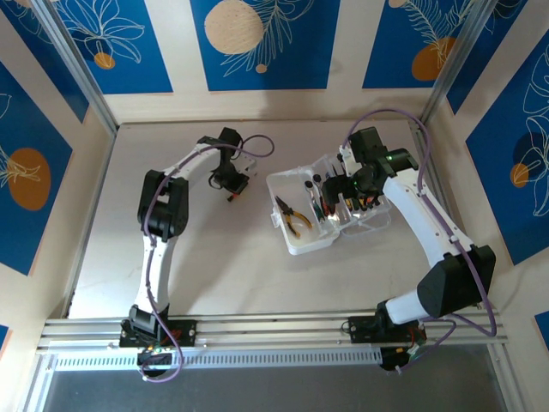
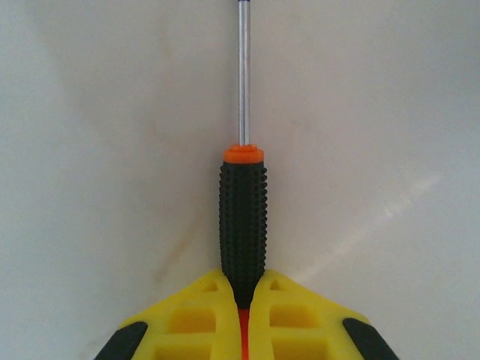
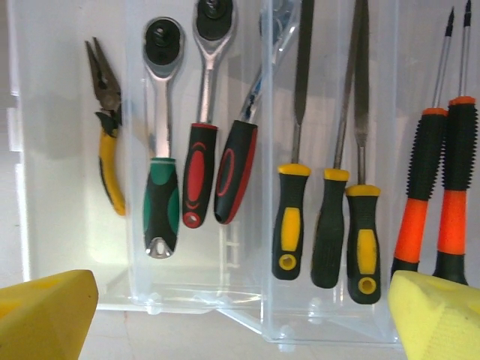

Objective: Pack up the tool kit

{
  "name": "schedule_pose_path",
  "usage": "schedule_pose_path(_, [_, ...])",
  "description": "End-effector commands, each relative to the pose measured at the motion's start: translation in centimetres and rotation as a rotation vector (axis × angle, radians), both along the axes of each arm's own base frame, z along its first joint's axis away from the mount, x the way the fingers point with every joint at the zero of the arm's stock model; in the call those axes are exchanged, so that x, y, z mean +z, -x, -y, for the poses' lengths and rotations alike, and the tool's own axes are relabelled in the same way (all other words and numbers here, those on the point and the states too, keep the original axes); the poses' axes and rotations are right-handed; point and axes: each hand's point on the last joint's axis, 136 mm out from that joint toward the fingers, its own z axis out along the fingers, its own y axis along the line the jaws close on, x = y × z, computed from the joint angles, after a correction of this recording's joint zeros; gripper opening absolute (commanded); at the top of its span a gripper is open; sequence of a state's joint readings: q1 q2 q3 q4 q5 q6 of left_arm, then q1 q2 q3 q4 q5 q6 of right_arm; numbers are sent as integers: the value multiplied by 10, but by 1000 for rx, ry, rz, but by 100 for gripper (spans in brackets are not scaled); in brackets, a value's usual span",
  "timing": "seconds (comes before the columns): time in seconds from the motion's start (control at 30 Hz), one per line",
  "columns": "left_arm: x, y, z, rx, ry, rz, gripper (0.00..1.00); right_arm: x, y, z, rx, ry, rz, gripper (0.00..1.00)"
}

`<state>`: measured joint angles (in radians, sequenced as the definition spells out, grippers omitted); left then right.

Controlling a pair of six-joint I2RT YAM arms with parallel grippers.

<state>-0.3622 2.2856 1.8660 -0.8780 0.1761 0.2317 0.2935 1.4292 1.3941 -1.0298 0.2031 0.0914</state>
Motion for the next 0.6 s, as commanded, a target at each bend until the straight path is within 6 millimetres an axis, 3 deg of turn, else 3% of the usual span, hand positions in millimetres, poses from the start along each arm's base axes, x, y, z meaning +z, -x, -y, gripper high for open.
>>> schedule_pose_path(0.0, [53,22,23,87,200,-46,0,24,3,-15,7,-151,56,99])
schedule_pose_path(0.1, [97,32,40,128,353,-44,0,40,1,-26,6,-266,93,99])
schedule_pose_path(0.3, [197,69,91,102,774,18,0,84,-9,-69,29,-614,182,99])
schedule_pose_path(0.4, [224,82,103,100,874,40,0,98,-16,-91,45,-733,199,100])
schedule_pose_path(0.57, [257,108,128,46,1031,47,0,110,-28,-118,37,-848,254,84])
